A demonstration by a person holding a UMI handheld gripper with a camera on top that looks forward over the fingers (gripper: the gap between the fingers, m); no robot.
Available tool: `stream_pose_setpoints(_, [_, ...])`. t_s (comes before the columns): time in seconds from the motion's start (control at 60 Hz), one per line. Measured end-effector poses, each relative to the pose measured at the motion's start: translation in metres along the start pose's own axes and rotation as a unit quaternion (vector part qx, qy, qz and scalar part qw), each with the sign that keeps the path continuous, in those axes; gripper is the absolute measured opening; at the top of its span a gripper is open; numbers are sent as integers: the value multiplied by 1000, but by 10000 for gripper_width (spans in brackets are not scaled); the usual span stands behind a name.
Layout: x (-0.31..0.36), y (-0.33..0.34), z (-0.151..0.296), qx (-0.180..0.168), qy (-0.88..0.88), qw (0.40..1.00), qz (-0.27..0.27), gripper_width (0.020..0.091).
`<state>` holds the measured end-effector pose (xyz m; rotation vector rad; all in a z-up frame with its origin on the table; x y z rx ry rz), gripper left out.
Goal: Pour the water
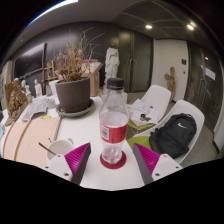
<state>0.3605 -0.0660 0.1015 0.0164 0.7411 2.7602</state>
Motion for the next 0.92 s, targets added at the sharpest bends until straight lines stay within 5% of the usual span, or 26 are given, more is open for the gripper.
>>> stream_pose_setpoints(0.25, [50, 139, 18, 42, 12, 999, -8, 854])
stream_pose_setpoints(0.433, [99, 218, 24, 33, 43, 999, 2, 857])
stream_pose_setpoints(0.917, [162, 275, 26, 15, 78, 997, 25, 854])
Point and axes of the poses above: the point between the fingertips, and its own axes, seen from behind it with the camera up: x to the left, z up, y backward, against the way the camera looks, the point moved 5 cm from there along y, backward, against the way the camera looks, and after that the axes turned 6 degrees about -z, right-handed, at the moved point
